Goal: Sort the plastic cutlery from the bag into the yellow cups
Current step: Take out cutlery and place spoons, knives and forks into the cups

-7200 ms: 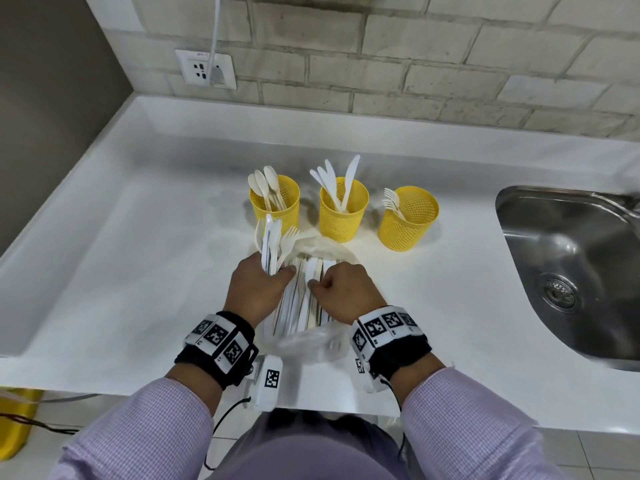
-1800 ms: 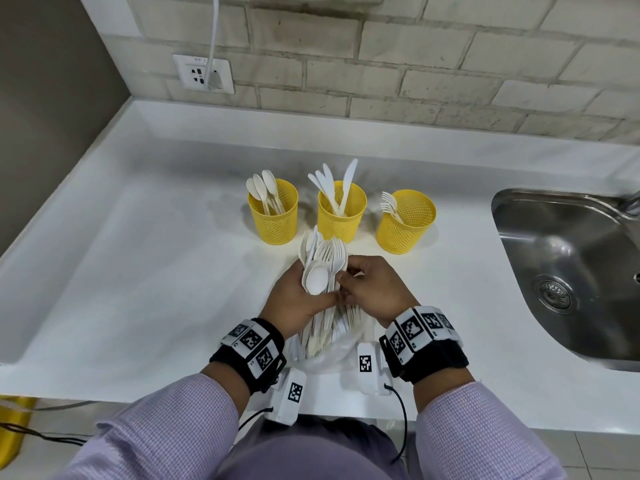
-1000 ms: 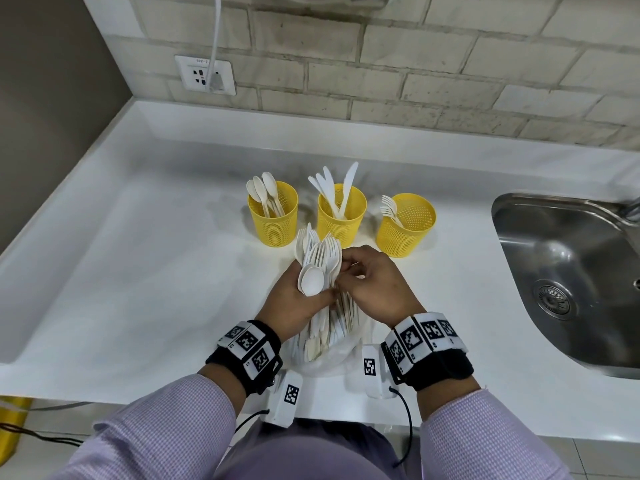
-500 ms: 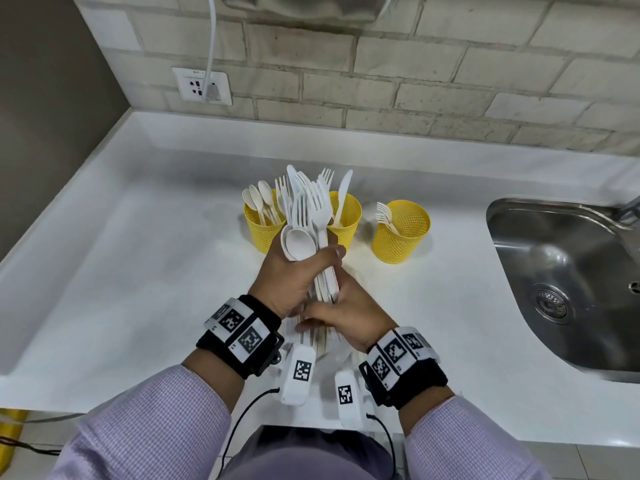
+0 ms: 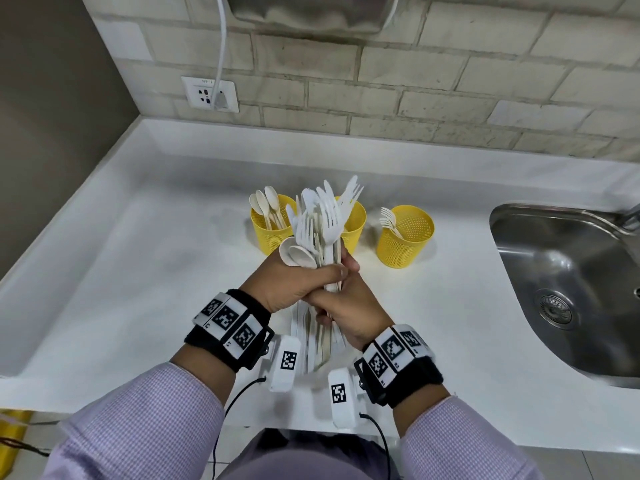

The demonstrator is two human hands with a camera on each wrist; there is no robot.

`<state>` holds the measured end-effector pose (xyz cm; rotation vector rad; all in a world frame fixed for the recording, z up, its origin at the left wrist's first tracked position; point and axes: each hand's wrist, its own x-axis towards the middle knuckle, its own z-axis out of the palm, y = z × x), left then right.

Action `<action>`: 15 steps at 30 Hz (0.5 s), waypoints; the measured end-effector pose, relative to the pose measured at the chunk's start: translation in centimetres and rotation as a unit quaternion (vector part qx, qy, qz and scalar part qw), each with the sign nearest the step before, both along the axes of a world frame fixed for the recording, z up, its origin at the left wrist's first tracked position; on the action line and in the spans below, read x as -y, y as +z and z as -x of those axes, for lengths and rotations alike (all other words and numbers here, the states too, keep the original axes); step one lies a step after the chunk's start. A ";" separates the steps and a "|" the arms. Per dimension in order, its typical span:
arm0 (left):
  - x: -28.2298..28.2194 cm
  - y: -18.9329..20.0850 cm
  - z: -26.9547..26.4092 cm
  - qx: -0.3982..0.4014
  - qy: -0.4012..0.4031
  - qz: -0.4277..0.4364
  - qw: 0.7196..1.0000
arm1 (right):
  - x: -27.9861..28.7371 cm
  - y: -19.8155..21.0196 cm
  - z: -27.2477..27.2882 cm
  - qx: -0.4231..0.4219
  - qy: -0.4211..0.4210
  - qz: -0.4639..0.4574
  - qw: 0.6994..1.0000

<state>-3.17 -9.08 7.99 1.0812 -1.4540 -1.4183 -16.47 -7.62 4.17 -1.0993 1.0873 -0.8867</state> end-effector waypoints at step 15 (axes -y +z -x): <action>-0.9 0.0 2.6 -0.105 0.203 -0.014 0.973 | -0.2 0.5 -2.6 -0.194 -0.185 0.142 0.953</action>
